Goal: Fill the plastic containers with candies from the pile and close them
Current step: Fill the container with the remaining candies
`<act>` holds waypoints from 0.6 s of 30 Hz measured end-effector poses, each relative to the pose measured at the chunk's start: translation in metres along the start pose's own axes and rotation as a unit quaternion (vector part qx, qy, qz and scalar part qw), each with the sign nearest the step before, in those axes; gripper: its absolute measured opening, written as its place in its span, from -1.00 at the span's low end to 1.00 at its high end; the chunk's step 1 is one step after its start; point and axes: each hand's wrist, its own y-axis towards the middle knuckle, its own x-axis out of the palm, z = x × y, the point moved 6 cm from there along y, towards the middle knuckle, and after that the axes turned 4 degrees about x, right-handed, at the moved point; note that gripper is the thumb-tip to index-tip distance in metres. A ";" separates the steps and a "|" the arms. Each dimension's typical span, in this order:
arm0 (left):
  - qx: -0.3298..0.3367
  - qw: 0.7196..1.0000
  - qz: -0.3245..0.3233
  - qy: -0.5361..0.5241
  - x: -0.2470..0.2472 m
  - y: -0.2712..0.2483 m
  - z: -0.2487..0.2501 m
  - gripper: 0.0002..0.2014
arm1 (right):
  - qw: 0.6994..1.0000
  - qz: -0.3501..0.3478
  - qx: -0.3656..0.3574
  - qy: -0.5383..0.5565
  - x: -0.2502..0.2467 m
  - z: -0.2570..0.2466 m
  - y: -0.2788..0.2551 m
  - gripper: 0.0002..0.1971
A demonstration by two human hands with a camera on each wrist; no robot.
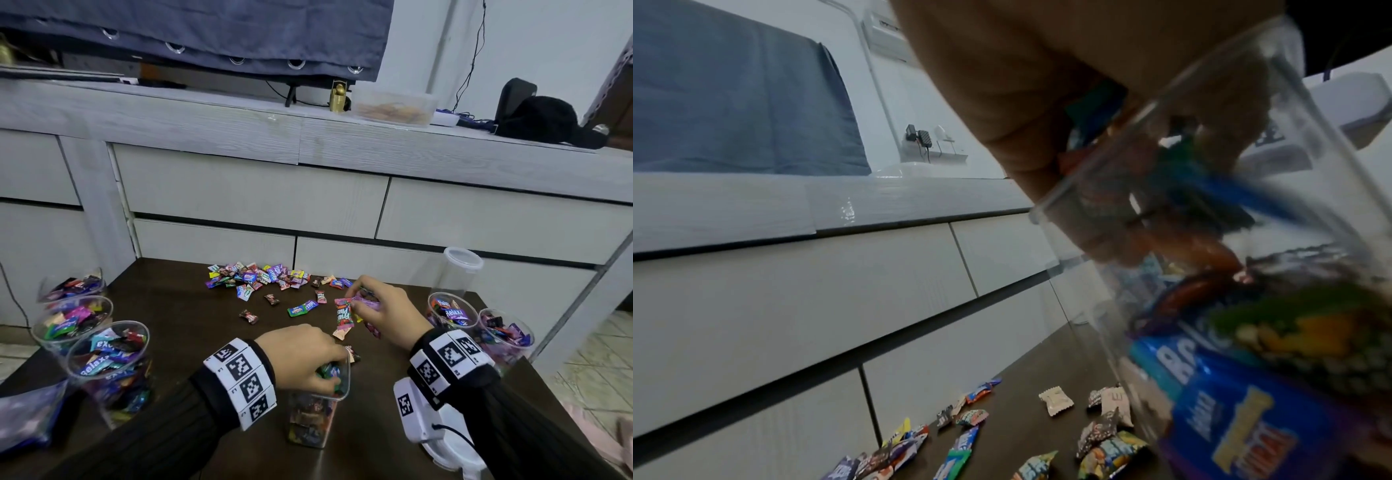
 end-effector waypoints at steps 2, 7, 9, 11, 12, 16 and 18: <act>0.007 1.000 -0.013 0.000 0.001 0.001 0.001 -0.73 | 1.000 0.001 -0.001 0.000 -0.002 -0.001 -0.001 -0.92; -0.029 0.992 0.041 -0.116 0.002 -0.005 -0.003 -0.78 | 1.000 0.002 0.000 -0.001 -0.004 -0.002 -0.003 -0.91; -0.041 0.984 0.076 -0.157 0.002 -0.009 -0.004 -0.79 | 1.000 0.002 -0.001 -0.003 -0.005 -0.002 -0.003 -0.91; -0.034 0.979 0.099 -0.174 0.001 -0.012 -0.002 -0.79 | 1.000 0.000 0.001 -0.006 -0.005 -0.001 -0.004 -0.91; -0.028 0.976 0.110 -0.184 0.001 -0.012 -0.001 -0.80 | 1.000 0.001 0.003 -0.005 -0.006 -0.001 -0.003 -0.90; -0.011 0.951 0.176 -0.255 -0.001 -0.019 -0.003 -0.83 | 1.000 0.008 0.007 0.007 -0.007 0.002 -0.004 -0.91; -0.010 0.929 0.218 -0.299 -0.002 -0.025 -0.007 -0.83 | 1.000 0.006 0.007 0.011 -0.008 0.002 -0.004 -0.91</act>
